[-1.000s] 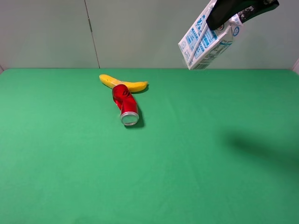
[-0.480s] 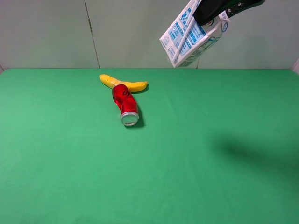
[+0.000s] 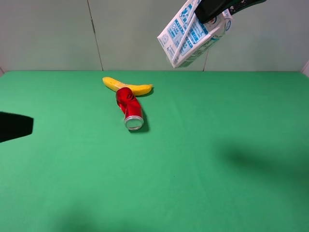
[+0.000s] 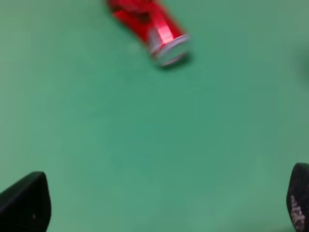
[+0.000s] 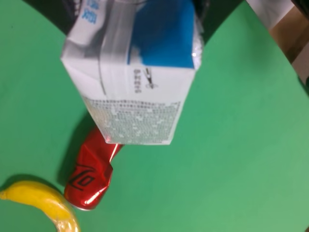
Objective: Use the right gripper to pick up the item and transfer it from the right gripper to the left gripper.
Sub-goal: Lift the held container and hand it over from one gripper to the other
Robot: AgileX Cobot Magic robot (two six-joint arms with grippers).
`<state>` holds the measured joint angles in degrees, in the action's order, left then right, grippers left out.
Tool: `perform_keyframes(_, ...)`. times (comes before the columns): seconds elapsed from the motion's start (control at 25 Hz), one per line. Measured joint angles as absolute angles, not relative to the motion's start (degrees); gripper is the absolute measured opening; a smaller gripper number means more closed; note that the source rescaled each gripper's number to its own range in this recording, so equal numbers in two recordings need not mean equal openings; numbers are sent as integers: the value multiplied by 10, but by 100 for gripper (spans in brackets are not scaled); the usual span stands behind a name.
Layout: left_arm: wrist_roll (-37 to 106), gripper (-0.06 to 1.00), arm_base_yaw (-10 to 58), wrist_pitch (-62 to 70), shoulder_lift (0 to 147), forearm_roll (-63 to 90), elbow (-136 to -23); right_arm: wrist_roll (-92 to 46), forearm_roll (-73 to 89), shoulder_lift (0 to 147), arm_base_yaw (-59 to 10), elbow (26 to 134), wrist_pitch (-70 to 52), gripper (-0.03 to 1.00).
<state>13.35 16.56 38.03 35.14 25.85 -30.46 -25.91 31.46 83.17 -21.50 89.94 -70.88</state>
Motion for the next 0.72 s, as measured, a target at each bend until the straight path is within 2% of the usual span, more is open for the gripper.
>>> perform_keyframes(0.16,276,95,166,335,421,413,-305,-267,321,832,-215,899,-709,0)
perform_keyframes(0.44,553,95,166,331,533,684,-305,-294,347,832,-215,899,-709,0)
perform_keyframes(0.72,752,95,166,375,627,826,-305,-337,372,832,-215,899,-709,0)
